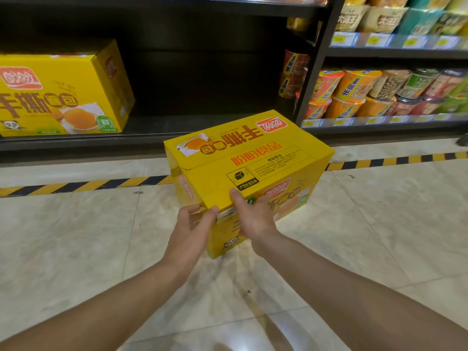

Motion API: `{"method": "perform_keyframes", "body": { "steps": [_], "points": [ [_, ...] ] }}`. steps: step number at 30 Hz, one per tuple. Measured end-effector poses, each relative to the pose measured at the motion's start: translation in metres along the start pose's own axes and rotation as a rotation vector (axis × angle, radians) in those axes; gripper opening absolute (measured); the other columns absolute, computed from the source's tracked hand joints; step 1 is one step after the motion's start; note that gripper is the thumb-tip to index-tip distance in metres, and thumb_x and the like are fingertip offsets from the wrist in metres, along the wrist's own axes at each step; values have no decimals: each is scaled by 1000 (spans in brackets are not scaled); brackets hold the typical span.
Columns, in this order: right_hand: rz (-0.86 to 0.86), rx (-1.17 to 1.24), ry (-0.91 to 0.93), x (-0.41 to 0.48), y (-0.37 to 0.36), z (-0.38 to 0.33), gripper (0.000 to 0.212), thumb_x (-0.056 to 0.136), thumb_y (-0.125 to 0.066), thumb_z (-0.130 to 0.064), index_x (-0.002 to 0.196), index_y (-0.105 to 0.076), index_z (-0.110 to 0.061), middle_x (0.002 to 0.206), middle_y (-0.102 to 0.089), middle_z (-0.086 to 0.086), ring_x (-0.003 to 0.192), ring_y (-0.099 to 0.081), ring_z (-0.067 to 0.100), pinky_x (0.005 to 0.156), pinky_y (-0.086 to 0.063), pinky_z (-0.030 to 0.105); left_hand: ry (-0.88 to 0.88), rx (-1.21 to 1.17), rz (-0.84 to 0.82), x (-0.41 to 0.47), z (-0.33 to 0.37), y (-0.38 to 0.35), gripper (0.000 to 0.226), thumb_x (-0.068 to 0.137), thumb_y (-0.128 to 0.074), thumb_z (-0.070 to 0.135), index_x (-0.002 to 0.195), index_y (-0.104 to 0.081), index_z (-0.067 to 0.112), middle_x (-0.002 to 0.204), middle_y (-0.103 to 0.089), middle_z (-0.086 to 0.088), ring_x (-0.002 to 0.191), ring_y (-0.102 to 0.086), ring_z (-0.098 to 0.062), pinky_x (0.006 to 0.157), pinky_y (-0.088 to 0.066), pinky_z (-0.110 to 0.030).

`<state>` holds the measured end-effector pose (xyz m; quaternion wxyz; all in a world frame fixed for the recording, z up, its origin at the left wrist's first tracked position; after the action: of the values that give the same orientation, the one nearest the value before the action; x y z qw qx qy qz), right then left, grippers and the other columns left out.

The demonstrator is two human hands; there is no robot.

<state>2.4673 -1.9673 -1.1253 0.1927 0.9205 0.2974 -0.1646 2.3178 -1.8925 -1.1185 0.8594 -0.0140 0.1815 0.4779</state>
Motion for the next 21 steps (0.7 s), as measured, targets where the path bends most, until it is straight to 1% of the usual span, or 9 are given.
{"method": "perform_keyframes", "body": {
  "steps": [3, 6, 7, 10, 11, 13, 15, 18, 21],
  "points": [
    [-4, 4, 19, 5, 14, 7, 138, 58, -59, -92, 167, -12, -22, 165, -37, 2, 143, -48, 34, 109, -51, 57, 34, -33, 55, 23, 7, 21, 65, 94, -58, 70, 141, -47, 26, 132, -59, 10, 110, -57, -10, 101, -47, -38],
    [-37, -20, 21, 13, 32, 13, 136, 47, -65, -102, 157, -36, -28, 156, -50, 0, 137, -55, 31, 103, -56, 58, 29, -89, 116, 51, 20, 41, 94, 90, -67, 69, 163, -22, 31, 166, -35, 3, 143, -46, -28, 119, -39, -53],
    [-50, -22, 30, 11, 40, 9, 120, 53, -70, -96, 149, -45, -29, 147, -57, 0, 129, -60, 29, 97, -59, 57, 12, -91, 131, 58, 25, 46, 102, 88, -71, 66, 166, -13, 33, 170, -28, 3, 147, -42, -31, 120, -38, -55],
    [-116, 22, 59, 7, 61, -1, 36, 93, -73, -52, 124, -60, -37, 119, -67, -7, 111, -65, 18, 91, -62, 50, -15, -63, 164, 73, 30, 60, 119, 83, -81, 60, 167, 1, 39, 174, -19, 4, 152, -37, -35, 119, -38, -60],
    [-155, 24, 66, 8, 67, -1, 25, 97, -70, -46, 121, -60, -42, 116, -66, -11, 111, -65, 17, 91, -62, 48, -25, -51, 173, 75, 31, 63, 121, 82, -83, 57, 167, 3, 39, 175, -17, 4, 154, -34, -35, 119, -38, -61],
    [-191, 39, 70, 7, 77, -2, 26, 99, -68, -45, 122, -57, -53, 116, -65, -15, 111, -64, 16, 92, -61, 46, -46, -21, 156, 77, 32, 65, 123, 80, -85, 52, 167, 0, 39, 175, -17, 5, 157, -29, -33, 118, -39, -62],
    [-183, 48, 71, 6, 80, -2, 29, 101, -65, -47, 123, -53, -59, 114, -64, -18, 107, -62, 10, 95, -59, 47, -67, -34, 94, 77, 32, 59, 106, 81, -84, 47, 165, -20, 38, 164, -39, 6, 152, -38, -29, 114, -44, -58],
    [-137, 51, 74, 2, 75, 1, 43, 102, -60, -51, 143, -46, -48, 130, -62, -12, 111, -62, 12, 99, -56, 55, -93, -61, 71, 71, 33, 54, 73, 87, -82, 39, 151, -47, 36, 131, -59, 14, 132, -56, -22, 99, -49, -47],
    [-24, 65, 20, -6, 68, 14, 61, 97, -56, -67, 149, -42, -36, 142, -58, -5, 127, -59, 24, 105, -52, 59, -116, -46, 117, 65, 31, 51, 78, 84, -85, 41, 151, -48, 30, 136, -60, 11, 129, -60, -20, 100, -51, -44]
  ]
}}
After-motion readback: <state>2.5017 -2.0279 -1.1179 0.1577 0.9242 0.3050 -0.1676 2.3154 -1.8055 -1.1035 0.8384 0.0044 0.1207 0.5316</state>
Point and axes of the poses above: each hand's wrist, its own x-axis towards the middle knuckle, its own y-axis out of the back of the hand, z = x × y, the point moved 7 cm from there along x, towards the middle knuckle
